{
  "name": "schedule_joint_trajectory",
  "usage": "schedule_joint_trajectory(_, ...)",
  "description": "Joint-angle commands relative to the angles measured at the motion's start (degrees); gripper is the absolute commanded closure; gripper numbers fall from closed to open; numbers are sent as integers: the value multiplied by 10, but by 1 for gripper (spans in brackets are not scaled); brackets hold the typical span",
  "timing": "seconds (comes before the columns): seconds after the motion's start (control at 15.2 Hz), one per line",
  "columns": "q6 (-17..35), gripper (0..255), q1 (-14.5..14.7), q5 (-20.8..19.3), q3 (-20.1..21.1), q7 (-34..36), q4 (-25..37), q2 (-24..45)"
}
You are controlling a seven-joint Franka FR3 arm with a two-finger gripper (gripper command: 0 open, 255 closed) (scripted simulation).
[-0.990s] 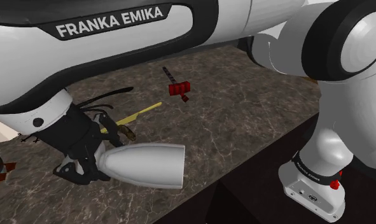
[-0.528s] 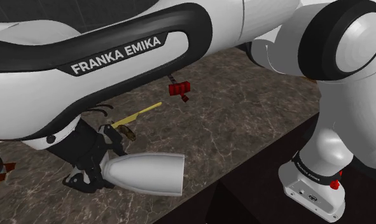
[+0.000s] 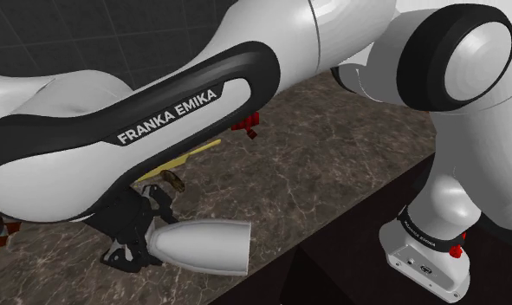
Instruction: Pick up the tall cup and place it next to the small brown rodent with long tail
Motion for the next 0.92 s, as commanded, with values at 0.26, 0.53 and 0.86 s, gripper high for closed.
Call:
schedule_joint_trajectory(0.26, 26, 255, -1, -3, -2, 2, -19, 8)
schedule_joint_trajectory(0.53, 26, 255, -1, -3, -2, 2, -19, 8)
schedule_joint_trajectory(0.86, 26, 0, -1, -3, -2, 2, -19, 8)
